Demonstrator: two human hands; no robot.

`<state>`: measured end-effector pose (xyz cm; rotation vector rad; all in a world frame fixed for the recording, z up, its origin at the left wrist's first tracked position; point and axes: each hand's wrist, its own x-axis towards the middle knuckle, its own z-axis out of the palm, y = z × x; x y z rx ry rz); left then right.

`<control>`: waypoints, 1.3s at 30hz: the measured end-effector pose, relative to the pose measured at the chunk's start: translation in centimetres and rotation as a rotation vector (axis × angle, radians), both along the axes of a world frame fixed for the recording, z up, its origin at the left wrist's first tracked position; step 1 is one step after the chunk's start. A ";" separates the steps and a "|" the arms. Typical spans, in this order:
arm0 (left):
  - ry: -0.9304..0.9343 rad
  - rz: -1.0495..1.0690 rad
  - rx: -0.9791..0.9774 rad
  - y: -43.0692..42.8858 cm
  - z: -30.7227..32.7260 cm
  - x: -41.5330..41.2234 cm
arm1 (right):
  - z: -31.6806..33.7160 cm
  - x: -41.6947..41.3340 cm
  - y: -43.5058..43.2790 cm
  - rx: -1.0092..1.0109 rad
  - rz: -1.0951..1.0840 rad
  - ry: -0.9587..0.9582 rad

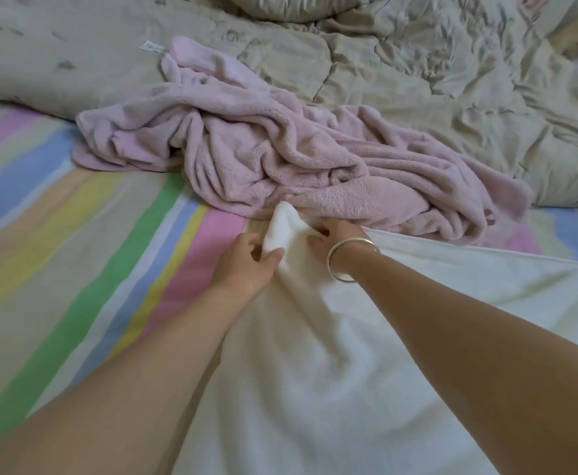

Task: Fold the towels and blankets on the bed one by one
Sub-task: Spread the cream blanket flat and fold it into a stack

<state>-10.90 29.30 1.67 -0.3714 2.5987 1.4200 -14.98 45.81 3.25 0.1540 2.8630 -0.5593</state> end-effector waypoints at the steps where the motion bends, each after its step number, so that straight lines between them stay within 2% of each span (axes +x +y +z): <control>1: -0.033 0.007 0.116 0.0 -0.1 -0.5 | 0.4 -0.5 -0.5 -0.054 0.015 -0.021; 3: -0.100 -0.001 0.277 0.1 -0.5 -1.2 | 1.2 -1.1 -1.7 -0.106 0.085 -0.071; 5: -0.111 -0.032 0.291 0.2 -0.9 -1.4 | 2.0 -1.6 -2.7 -0.101 0.143 -0.064; 6: -0.071 -0.023 0.251 0.1 -1.0 -1.5 | 2.5 -1.9 -3.3 -0.077 0.158 -0.017; 9: 0.122 0.074 0.072 -0.2 -0.5 -2.2 | 4.4 -4.4 -5.1 0.033 0.189 0.284; 11: 0.208 0.122 -0.052 -0.3 0.2 -3.5 | 5.2 -6.2 -6.1 0.040 0.229 0.383; 13: 0.158 0.075 -0.224 -0.3 0.5 -4.5 | 4.5 -7.0 -6.4 0.080 0.229 0.368; 15: 0.004 0.006 -0.342 -0.5 0.0 -4.9 | 2.9 -6.6 -6.3 0.121 0.219 0.290; 17: -0.118 -0.031 -0.351 -0.9 -1.1 -4.8 | 1.3 -5.8 -6.3 0.177 0.268 0.234; 22: -0.156 -0.041 -0.327 -0.7 -1.6 -5.1 | 0.3 -4.2 -4.7 0.193 0.368 0.252; 24: -0.175 0.005 -0.298 -0.5 -0.9 -5.2 | 0.1 -3.4 -4.0 0.162 0.348 0.336; 27: -0.119 0.055 -0.131 0.3 0.0 -5.0 | -0.4 -1.1 -2.5 0.052 0.263 0.626; 29: -0.018 0.046 -0.059 1.2 0.9 -5.2 | -0.9 0.5 -0.9 0.081 0.187 0.806; 31: 0.073 0.060 -0.118 2.3 1.9 -5.8 | -1.0 2.0 1.5 0.166 0.101 0.860; 34: 0.155 0.087 -0.145 3.5 3.5 -7.1 | -1.1 3.2 6.0 0.292 -0.062 0.757; 37: 0.199 -0.048 -0.482 3.8 4.0 -6.8 | -1.3 3.8 10.6 0.423 -0.131 0.427; 39: 0.266 -0.112 -0.731 3.3 3.9 -5.6 | -1.3 4.1 12.7 0.531 -0.054 0.265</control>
